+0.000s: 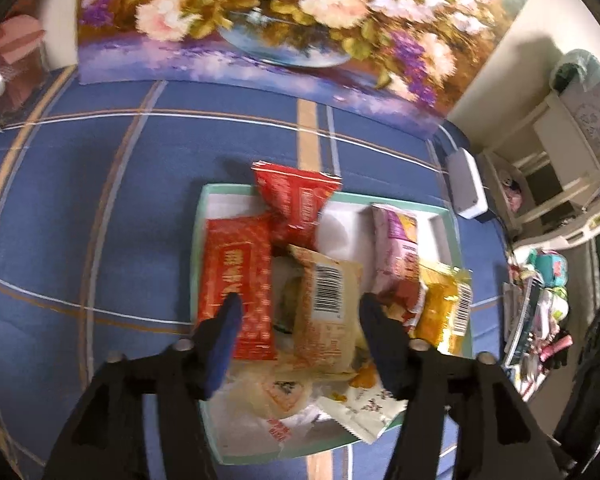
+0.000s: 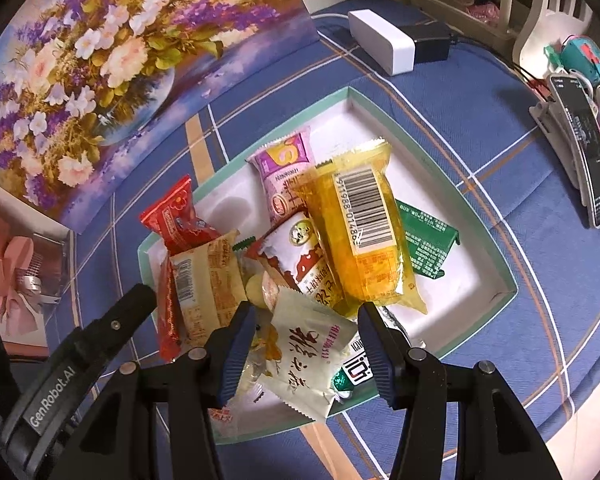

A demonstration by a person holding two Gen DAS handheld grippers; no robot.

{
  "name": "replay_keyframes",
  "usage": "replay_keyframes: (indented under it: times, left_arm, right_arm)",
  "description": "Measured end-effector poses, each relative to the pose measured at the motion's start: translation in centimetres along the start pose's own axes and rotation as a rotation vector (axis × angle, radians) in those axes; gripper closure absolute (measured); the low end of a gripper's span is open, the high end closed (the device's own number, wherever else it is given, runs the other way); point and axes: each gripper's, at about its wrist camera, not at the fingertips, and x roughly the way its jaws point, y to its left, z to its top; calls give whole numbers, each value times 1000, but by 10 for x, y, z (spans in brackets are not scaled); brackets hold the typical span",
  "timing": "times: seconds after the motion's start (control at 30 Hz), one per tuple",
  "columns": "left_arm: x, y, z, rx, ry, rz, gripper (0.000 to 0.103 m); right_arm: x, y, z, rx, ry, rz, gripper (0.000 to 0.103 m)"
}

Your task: Organize snacks

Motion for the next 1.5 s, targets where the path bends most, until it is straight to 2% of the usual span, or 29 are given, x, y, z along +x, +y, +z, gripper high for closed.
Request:
replay_keyframes:
  times: [0.07, 0.13, 0.23, 0.37, 0.53, 0.6, 0.63, 0.97, 1.23, 1.5]
  left_arm:
    - [-3, 6, 1, -2, -7, 57, 37]
    - [-4, 12, 1, 3, -17, 131, 30]
    - [-6, 28, 1, -8, -22, 198, 28]
    - [-6, 48, 1, -47, -21, 225, 20]
    - [-9, 65, 0, -73, -21, 250, 19]
    - [-10, 69, -1, -83, -20, 255, 17]
    - [-11, 72, -2, -89, -21, 257, 13]
    - [-21, 81, -9, -72, -64, 299, 7]
    - [-38, 81, -20, -29, -143, 293, 6]
    - [-58, 81, -31, 18, -246, 301, 1]
  right_arm:
    - [-2, 1, 0, -5, -7, 1, 47]
    - [-3, 2, 1, -10, -12, 7, 45]
    - [-4, 4, 1, -16, -20, 17, 28]
    - [-3, 9, 1, -33, -28, 15, 21]
    - [-2, 12, 1, -43, -33, 8, 11]
    - [-3, 14, 1, -52, -41, 4, 1]
    - [-3, 14, 1, -57, -46, 4, 0]
    - [-14, 24, -4, -106, -106, 31, 0]
    - [-22, 40, -14, -177, -163, 112, 0]
    - [-20, 56, -30, -261, -172, 118, 0]
